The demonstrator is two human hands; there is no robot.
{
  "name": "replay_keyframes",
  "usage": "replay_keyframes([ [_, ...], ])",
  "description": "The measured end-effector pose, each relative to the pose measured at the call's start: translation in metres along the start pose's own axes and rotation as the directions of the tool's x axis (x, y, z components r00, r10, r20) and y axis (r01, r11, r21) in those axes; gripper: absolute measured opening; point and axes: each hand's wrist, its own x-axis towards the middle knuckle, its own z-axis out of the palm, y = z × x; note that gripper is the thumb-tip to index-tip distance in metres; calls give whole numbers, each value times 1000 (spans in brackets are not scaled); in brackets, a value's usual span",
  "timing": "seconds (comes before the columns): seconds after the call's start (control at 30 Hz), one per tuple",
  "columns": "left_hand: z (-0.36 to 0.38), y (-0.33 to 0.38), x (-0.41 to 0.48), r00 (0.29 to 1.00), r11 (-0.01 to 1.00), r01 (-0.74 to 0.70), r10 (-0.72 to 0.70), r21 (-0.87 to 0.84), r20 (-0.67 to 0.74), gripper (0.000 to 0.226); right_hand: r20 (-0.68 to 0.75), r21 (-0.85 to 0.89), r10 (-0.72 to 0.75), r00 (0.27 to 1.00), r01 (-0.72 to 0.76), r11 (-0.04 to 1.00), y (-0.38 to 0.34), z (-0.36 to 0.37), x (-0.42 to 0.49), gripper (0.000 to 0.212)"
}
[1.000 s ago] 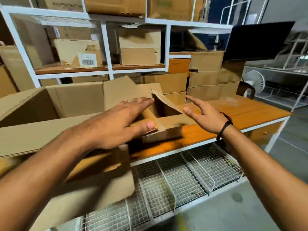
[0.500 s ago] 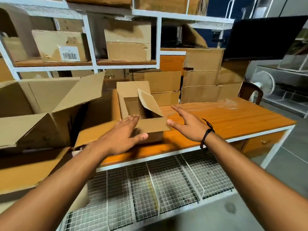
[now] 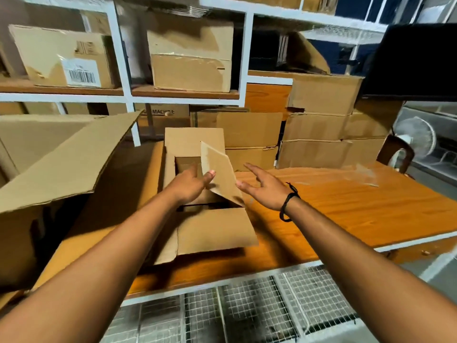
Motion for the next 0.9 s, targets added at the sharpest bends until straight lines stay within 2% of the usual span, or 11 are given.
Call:
replay_keyframes([
  [0.07,6,-1,17,997,998,-66,65,22,30,64,27,-15,-27,999,27,1000,9,6,18,77],
  [0.13,16,-7,31,990,977,-113,94,182,107,69,96,-74,-95,991,103,992,18,15,28,79],
  [0.2,21,-12,41,987,937,-96,46,335,152,73,183,-123,-148,972,172,977,25,25,32,84],
  [0.23,22,-14,45,985,937,-76,18,342,171,74,218,-141,-176,960,210,968,27,31,34,88],
  [0.33,19,-11,49,972,993,-18,-10,116,233,82,282,-228,-262,923,330,916,36,52,42,93],
  [0.4,16,-8,50,966,987,62,-22,-149,256,77,279,-239,-301,912,369,898,40,61,45,76],
  [0.47,14,-10,54,969,935,134,-54,-328,240,75,265,-204,-328,907,385,900,42,66,44,58],
  [0.53,17,-12,60,975,907,188,-124,-377,186,76,267,-185,-366,891,420,888,44,68,42,54],
  [0.63,26,-12,62,977,891,214,-199,-400,78,71,275,-186,-412,869,468,864,45,66,41,60],
  [0.8,48,-12,62,961,895,210,-263,-394,-83,66,281,-189,-447,849,506,842,60,55,40,63],
  [0.9,61,-2,66,966,910,186,-238,-370,-99,67,272,-172,-472,839,525,834,79,44,41,67],
])
